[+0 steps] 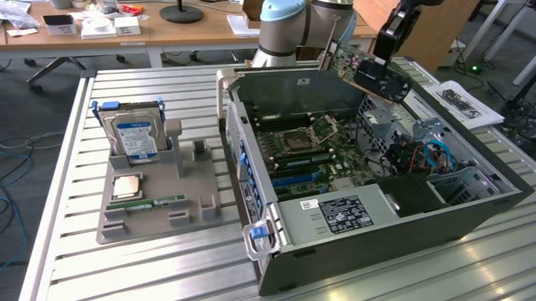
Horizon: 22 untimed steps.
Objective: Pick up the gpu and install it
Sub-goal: 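Insert the gpu into the slot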
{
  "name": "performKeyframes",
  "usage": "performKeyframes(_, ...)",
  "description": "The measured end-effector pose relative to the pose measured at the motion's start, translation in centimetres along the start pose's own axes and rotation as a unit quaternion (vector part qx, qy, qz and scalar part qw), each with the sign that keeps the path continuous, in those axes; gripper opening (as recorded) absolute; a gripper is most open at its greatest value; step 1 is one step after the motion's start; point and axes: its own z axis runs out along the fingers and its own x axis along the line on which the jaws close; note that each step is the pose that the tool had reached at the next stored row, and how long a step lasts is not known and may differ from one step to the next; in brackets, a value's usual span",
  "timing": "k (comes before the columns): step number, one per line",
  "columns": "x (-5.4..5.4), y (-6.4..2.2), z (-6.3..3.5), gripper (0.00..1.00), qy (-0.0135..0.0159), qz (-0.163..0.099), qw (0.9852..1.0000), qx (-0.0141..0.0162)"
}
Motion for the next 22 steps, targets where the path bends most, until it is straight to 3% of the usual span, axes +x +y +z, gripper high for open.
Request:
performKeyframes(9, 0.00, 0.00, 0.00, 0.27, 0.0014, -0.030, 0.9996, -0.0011)
performKeyframes(22, 0.00, 0.00, 0.01, 0.27, 0.0035, -0.075, 0.9972, -0.0028)
